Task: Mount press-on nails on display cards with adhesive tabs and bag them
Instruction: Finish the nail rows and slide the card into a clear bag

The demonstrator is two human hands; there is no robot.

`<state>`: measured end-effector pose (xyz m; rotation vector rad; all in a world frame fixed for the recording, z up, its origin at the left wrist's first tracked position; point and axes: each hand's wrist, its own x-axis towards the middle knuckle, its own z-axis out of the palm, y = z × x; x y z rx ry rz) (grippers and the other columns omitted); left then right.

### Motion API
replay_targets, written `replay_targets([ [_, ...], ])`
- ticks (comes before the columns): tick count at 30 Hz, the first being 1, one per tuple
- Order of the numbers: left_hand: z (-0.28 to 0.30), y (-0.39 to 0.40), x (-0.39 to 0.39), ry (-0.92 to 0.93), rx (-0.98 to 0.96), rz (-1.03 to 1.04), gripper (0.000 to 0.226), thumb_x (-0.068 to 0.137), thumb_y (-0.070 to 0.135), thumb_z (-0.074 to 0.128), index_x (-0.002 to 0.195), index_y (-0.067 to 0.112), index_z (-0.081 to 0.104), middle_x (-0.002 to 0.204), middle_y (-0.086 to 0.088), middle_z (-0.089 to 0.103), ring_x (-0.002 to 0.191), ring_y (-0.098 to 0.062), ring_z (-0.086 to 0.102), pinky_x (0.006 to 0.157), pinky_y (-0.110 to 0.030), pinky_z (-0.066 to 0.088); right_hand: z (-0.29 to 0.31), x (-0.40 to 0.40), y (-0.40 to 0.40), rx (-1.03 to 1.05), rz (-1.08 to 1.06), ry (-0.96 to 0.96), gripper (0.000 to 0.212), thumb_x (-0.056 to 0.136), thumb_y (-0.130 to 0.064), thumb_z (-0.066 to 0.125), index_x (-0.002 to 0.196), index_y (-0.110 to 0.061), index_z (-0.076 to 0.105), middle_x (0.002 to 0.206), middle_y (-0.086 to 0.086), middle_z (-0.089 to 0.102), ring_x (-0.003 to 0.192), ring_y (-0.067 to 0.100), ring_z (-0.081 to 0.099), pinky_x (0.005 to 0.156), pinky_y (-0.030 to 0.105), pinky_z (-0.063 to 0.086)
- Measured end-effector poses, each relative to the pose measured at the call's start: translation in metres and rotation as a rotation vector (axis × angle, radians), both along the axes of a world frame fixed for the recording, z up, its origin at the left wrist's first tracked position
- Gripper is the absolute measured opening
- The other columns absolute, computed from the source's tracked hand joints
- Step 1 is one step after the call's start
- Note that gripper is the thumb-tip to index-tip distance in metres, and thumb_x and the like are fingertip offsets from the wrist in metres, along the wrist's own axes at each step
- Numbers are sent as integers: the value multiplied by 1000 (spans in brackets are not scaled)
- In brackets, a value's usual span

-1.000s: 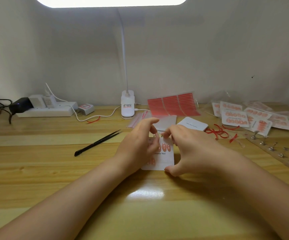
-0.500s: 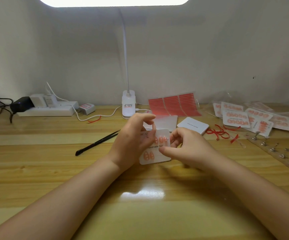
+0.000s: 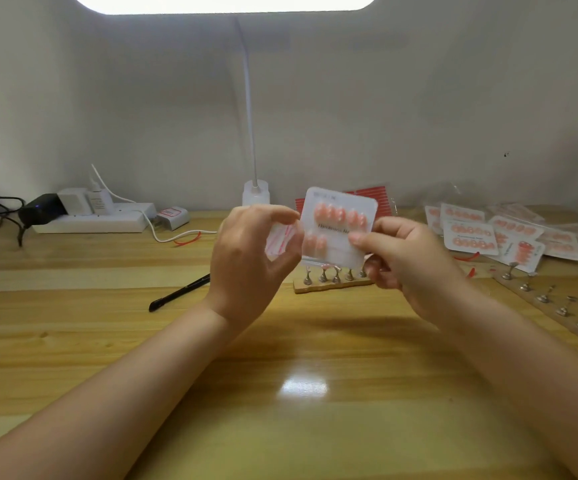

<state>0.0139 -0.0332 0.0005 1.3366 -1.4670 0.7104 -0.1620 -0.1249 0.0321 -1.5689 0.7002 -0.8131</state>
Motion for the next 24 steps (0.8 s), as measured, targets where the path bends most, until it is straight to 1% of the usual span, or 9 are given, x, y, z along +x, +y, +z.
replay_targets([
  [3,3,1,-4,-74,3,-14,15,86,16,70,93,3,70,92,-9,71,87,-27,65,75,-47,52,7,-4,-1,-104,-41,-56,6,89,-11,65,89,-6,69,71,9,62,47,11,51,38,19,34],
  [5,4,2,-7,-92,7,-20,14,85,16,71,91,3,72,92,-8,72,87,-28,67,74,-50,52,10,-5,0,-127,-44,-65,7,89,-10,65,87,-4,69,69,9,63,47,11,53,37,19,34],
  [8,6,4,-12,-116,-12,-38,15,85,17,71,89,2,73,91,-8,73,86,-27,67,72,-49,52,13,-5,4,-76,-16,-76,9,90,-7,62,87,-1,68,66,6,67,45,11,56,37,20,35],
  [12,11,5,-17,-121,-26,-53,15,85,17,71,88,2,73,91,-9,74,84,-27,68,72,-49,52,13,-3,7,-17,-13,-63,9,89,-5,60,83,-4,66,60,3,66,42,11,54,36,20,34],
  [17,13,6,-20,-183,-10,-73,13,84,19,73,84,6,75,89,-4,75,84,-26,68,73,-48,50,13,-3,8,-41,-6,-58,8,88,-5,61,83,-2,66,57,3,61,42,12,54,35,20,33],
  [21,15,7,-19,-238,-9,-68,12,85,23,73,82,11,77,89,3,75,83,-25,68,74,-45,47,12,-3,9,-101,7,-47,13,88,-6,62,76,-3,65,52,1,58,42,14,55,35,21,33],
  [24,17,8,-19,-272,-14,-48,12,85,24,73,82,14,78,91,5,75,83,-24,67,75,-42,46,12,-3,9,-107,17,-55,14,88,-5,62,75,-5,65,51,1,58,42,14,55,34,20,32],
])
